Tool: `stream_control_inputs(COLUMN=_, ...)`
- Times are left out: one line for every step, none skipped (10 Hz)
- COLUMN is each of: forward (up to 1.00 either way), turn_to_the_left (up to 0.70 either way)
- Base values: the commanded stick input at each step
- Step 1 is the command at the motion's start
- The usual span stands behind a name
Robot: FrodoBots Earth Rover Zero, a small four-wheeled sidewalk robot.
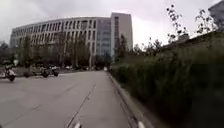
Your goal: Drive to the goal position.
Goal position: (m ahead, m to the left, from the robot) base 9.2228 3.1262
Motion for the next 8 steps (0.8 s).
stream_control_inputs(forward=0.70, turn_to_the_left=0.00)
stream_control_inputs(forward=0.70, turn_to_the_left=0.10)
stream_control_inputs(forward=0.70, turn_to_the_left=0.14)
stream_control_inputs(forward=0.70, turn_to_the_left=0.14)
stream_control_inputs(forward=0.70, turn_to_the_left=0.14)
stream_control_inputs(forward=0.70, turn_to_the_left=0.14)
stream_control_inputs(forward=0.70, turn_to_the_left=0.13)
stream_control_inputs(forward=0.70, turn_to_the_left=0.07)
